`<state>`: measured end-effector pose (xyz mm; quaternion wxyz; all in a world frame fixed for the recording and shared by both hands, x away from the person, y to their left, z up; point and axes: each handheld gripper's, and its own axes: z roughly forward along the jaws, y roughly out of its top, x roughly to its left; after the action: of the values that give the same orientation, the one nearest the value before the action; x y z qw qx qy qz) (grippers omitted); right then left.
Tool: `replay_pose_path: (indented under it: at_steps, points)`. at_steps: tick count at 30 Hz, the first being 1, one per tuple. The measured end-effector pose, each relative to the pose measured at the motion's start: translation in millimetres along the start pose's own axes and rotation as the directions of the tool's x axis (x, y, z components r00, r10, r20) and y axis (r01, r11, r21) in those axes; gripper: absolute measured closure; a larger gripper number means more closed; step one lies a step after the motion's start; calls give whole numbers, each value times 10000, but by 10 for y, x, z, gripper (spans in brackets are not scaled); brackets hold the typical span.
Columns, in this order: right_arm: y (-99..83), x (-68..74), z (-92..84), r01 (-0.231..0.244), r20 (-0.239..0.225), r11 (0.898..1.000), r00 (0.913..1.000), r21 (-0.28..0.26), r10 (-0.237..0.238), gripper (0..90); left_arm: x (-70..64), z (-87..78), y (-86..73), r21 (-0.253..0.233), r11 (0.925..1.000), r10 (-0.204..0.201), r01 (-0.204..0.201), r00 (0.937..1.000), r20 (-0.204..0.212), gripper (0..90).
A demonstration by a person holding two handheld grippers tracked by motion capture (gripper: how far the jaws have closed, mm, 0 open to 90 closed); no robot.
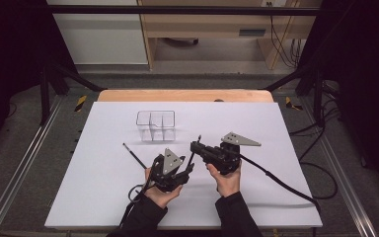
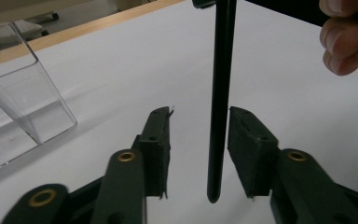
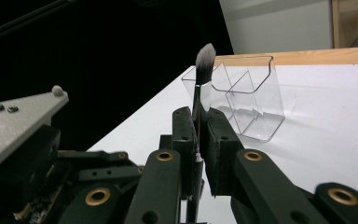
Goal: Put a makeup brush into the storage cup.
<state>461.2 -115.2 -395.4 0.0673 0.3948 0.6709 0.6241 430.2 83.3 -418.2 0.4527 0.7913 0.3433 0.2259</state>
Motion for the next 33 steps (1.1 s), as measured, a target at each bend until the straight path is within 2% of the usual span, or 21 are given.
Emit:
replay_pose_path:
  at_steps: [5,10,16,19,23,33]
  points:
    - [-17,3,13,94,-106,10000,9999,15,-94,843,6,-11,81,-180,9996,212,-212,9998,18,425]
    - [-23,7,15,129,-219,9999,9997,-7,-129,843,-14,-4,153,-269,9993,279,-277,9996,74,415]
    - [-10,19,-11,219,-351,9997,9991,-71,-222,843,-24,32,201,-221,9997,98,-92,9996,260,537]
    - [-12,18,-12,285,-359,9996,9989,-50,-286,843,-19,40,211,-214,9997,73,-68,9997,222,584]
    - [-20,22,-7,302,-387,9995,9988,-23,-303,843,-15,30,222,-334,9994,-78,88,9995,308,652]
    - [-28,20,0,326,-442,9995,9985,35,-324,843,-35,4,232,-502,9986,-119,143,9988,484,819]
